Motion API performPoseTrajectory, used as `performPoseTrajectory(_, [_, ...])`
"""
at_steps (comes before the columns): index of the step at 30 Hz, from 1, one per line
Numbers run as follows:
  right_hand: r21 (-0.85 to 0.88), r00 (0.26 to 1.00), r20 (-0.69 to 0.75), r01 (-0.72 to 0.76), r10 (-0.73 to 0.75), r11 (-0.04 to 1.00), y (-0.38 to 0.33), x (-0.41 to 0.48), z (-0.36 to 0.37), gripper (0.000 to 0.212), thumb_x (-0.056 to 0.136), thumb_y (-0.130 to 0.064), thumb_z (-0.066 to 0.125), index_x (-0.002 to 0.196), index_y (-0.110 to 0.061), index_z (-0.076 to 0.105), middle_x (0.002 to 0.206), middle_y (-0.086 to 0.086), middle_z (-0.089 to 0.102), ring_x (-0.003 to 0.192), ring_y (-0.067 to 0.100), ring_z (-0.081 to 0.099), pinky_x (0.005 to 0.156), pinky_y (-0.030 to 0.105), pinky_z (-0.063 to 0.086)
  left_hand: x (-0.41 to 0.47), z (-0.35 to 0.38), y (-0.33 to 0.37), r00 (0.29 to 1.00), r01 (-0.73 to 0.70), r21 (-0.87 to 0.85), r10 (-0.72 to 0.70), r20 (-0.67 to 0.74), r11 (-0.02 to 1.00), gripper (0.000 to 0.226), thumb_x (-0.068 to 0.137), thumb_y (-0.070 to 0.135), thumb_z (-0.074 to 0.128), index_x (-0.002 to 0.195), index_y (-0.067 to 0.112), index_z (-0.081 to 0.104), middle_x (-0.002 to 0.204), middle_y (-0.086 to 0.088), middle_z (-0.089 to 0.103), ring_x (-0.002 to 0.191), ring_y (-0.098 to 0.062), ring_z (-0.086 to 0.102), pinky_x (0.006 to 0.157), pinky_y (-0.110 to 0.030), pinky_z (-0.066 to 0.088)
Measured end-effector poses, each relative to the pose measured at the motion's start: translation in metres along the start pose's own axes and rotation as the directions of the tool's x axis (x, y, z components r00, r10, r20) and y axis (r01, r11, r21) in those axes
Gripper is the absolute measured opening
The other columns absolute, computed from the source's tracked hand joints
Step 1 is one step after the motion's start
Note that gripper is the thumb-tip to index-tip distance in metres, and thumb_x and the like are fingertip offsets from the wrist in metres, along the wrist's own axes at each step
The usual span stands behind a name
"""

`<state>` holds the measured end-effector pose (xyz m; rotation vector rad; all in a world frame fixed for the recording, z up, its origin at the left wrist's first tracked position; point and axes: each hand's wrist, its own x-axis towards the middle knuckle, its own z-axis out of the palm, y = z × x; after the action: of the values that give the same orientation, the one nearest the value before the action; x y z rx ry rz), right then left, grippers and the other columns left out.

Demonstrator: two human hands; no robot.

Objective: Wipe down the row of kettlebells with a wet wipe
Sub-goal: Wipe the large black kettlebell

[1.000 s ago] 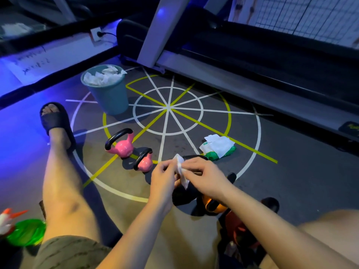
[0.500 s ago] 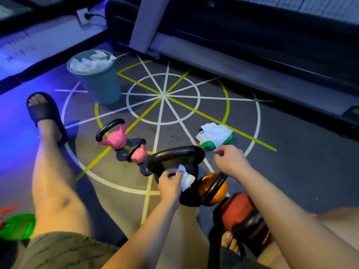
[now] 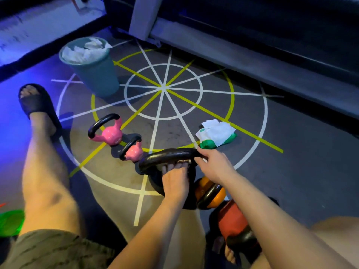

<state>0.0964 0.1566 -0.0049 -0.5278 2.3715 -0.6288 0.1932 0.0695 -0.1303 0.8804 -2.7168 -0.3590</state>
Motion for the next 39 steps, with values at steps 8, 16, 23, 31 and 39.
performPoseTrajectory(8, [-0.043,0.997,0.073,0.026,-0.022,0.999,-0.005,0.015,-0.013,0.051,0.095,-0.028,0.064,0.144,-0.037,0.051,0.141,0.003,0.057,0.127,0.022,0.054,0.104,0.03,0.041,0.0,-0.016,0.04,0.907,0.415,-0.447,-0.402,0.129,0.793,0.009,0.082,0.006,0.074,0.086,0.013,0.077,0.077,-0.011,0.072,0.077,-0.034,0.068,0.069,-0.039,0.055])
performPoseTrajectory(16, [-0.054,0.998,0.053,0.022,-0.019,0.998,-0.001,0.018,-0.007,0.049,0.096,-0.026,0.058,0.142,-0.042,0.052,0.136,0.002,0.061,0.12,0.021,0.058,0.098,0.028,0.044,-0.01,-0.001,0.008,0.989,0.077,-0.316,-0.113,-0.098,0.946,0.026,0.091,0.013,0.056,0.103,0.019,0.078,0.099,-0.001,0.077,0.103,-0.02,0.07,0.084,-0.036,0.055])
performPoseTrajectory(23, [-0.049,0.999,0.041,0.011,-0.009,0.999,0.001,0.019,-0.004,0.049,0.096,-0.028,0.057,0.141,-0.047,0.05,0.131,0.003,0.06,0.108,0.022,0.061,0.093,0.033,0.048,0.005,-0.01,-0.005,0.991,0.081,-0.054,-0.074,0.113,0.995,0.01,0.084,0.018,0.075,0.094,0.023,0.075,0.078,-0.003,0.075,0.083,-0.029,0.073,0.071,-0.043,0.058])
performPoseTrajectory(31, [-0.074,1.0,0.023,0.014,-0.012,0.997,-0.001,0.019,-0.004,0.05,0.093,-0.031,0.061,0.139,-0.048,0.052,0.13,0.0,0.063,0.112,0.02,0.061,0.097,0.034,0.049,0.002,-0.031,0.047,0.718,0.541,-0.814,-0.622,0.314,0.213,0.021,0.095,0.012,0.064,0.076,0.015,0.072,0.069,0.007,0.066,0.069,-0.008,0.059,0.075,-0.033,0.05])
performPoseTrajectory(39, [-0.048,1.0,0.027,0.013,-0.011,0.999,0.001,0.014,-0.003,0.053,0.095,-0.028,0.059,0.144,-0.045,0.047,0.132,0.005,0.059,0.11,0.022,0.061,0.096,0.035,0.049,-0.005,-0.007,0.005,0.997,0.023,-0.125,-0.013,0.081,0.992,0.028,0.085,0.01,0.062,0.108,0.02,0.075,0.095,0.0,0.077,0.104,-0.022,0.071,0.096,-0.048,0.049])
